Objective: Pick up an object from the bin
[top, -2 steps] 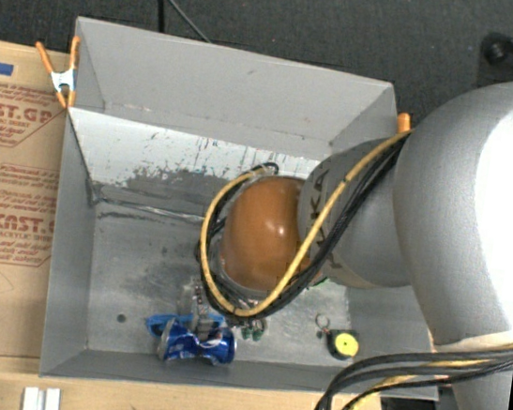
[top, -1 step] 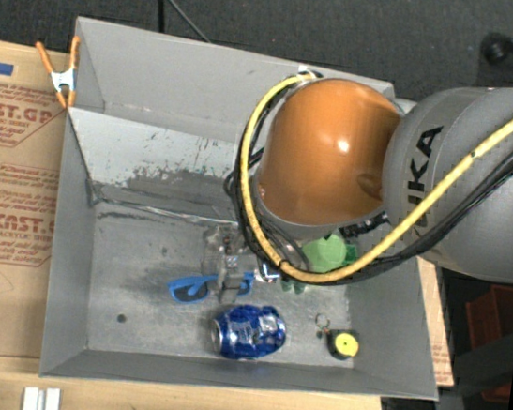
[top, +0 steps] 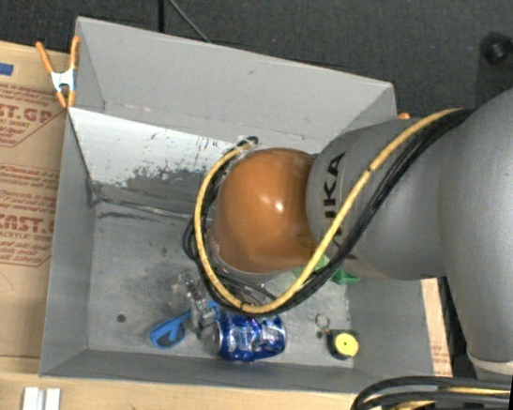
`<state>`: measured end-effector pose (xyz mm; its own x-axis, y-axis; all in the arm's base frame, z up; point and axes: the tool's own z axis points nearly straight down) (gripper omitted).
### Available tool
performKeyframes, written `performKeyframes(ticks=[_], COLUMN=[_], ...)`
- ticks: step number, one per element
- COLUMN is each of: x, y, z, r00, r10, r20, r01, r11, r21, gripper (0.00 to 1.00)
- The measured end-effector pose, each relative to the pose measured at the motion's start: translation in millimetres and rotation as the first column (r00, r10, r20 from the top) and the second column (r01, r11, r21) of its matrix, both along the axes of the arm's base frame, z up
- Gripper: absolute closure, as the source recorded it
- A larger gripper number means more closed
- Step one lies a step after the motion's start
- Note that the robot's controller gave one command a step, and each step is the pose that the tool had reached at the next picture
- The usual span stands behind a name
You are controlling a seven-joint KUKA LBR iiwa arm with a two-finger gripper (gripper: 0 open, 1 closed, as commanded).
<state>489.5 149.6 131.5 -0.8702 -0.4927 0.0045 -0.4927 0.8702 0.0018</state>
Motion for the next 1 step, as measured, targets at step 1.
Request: performKeyframes(ticks=[1], x=[23.3], y=[-18.6], z=[113.2], r00=[1.0], r10=[0.004], r20=[0.015], r01=[-0.004], r11=[1.0], r21=[0.003], gripper=[1.0])
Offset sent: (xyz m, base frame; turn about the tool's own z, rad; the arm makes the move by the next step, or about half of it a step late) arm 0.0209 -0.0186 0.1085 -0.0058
